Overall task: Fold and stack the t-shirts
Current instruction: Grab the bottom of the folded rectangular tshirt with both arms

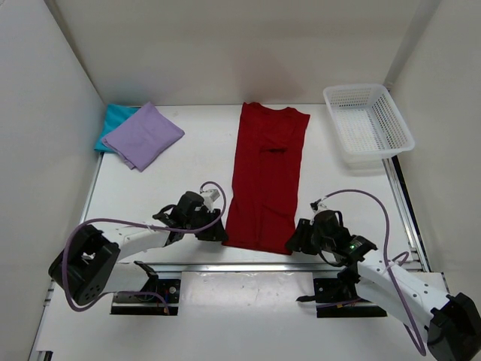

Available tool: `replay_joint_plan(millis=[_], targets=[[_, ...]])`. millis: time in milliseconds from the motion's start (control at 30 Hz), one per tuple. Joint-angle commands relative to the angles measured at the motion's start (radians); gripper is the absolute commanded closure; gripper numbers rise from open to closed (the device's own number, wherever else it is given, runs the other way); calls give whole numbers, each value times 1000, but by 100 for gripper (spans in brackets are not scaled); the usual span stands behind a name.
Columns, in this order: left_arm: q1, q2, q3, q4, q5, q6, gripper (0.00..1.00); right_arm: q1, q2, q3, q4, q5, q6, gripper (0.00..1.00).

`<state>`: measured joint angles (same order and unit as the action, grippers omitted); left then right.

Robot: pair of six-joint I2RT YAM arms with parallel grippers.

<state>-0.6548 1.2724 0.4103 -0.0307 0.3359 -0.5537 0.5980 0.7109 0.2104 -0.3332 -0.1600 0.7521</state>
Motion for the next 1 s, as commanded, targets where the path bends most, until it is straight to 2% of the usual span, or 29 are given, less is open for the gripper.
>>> replay_joint_plan(millis=[0, 33, 100, 167, 233, 300, 400, 533, 700, 833, 967], targets=[[-29, 25, -11, -12, 3, 0, 51, 32, 5, -39, 6, -9, 52, 66], [-31, 30, -14, 4, 11, -8, 52, 34, 7, -45, 6, -12, 49, 68], [-23, 38, -24, 56, 29, -34, 58, 34, 12, -37, 28, -12, 61, 82], [-20, 27, -31, 78, 54, -49, 79, 31, 6, -19, 17, 7, 52, 93], [-16, -10, -39, 45, 37, -67, 93, 22, -4, 0, -13, -1, 41, 100], [-19, -89, -68, -18, 20, -72, 100, 23, -31, 3, -55, -7, 38, 100], [-17, -241, -141, -104, -6, -106, 100, 49, -80, -12, -82, -15, 72, 100], [-13, -437, -218, -196, -28, -181, 100, 155, -133, -32, -102, 11, 159, 100], [-6, -513, -199, -221, 29, -241, 100, 235, -123, 36, -116, 71, 199, 100], [46, -460, -58, -212, 37, -218, 100, 174, -62, 121, -96, 53, 109, 99], [159, -317, 106, -138, 74, -157, 100, -51, 54, 251, -55, -39, -95, 100]])
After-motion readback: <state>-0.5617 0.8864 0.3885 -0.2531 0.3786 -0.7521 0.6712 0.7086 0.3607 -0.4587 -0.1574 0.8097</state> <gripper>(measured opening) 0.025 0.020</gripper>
